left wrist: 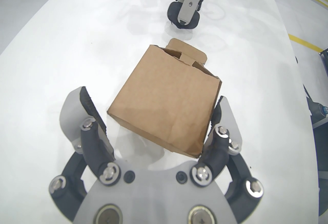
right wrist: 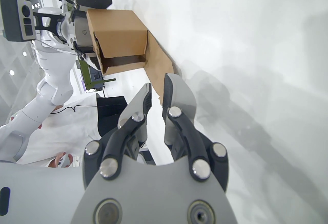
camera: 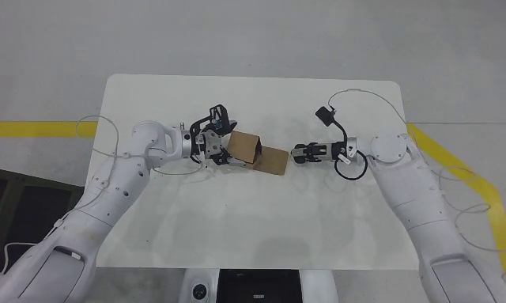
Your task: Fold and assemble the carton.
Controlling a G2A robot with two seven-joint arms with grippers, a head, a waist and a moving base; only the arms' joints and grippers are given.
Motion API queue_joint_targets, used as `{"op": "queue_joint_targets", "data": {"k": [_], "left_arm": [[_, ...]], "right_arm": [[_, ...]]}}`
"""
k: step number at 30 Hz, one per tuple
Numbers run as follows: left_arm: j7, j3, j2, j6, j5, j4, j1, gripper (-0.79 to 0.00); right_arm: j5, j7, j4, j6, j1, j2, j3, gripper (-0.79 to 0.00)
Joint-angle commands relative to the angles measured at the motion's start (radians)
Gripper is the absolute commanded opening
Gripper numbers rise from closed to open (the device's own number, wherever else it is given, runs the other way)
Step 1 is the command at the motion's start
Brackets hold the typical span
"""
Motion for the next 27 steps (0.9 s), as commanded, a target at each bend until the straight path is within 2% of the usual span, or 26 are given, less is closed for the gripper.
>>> {"op": "queue_joint_targets", "data": {"k": [1,5,11,27], "left_arm": [[0.001,-0.002,-0.001,-0.001,0.001,-0.001,0.001,0.000],[0.000,-0.005,-0.002,-0.005,0.003,-0.001,0.002,0.000],[-0.001,-0.015,-0.002,-0.008,0.007,0.001,0.003,0.000],[-0.011,-0.026,-0.005,-0.020,0.013,0.001,0.007,0.000]], "right_arm": [[0.000,-0.005,-0.020,0.012,-0.017,0.002,-0.001,-0.637],[0.003,-0.019,-0.042,0.029,-0.034,0.001,-0.018,-0.606],[0.006,-0.030,-0.028,0.034,-0.027,-0.005,-0.050,-0.600],[0.118,-0.054,0.018,0.001,0.014,-0.031,-0.106,-0.622]]}}
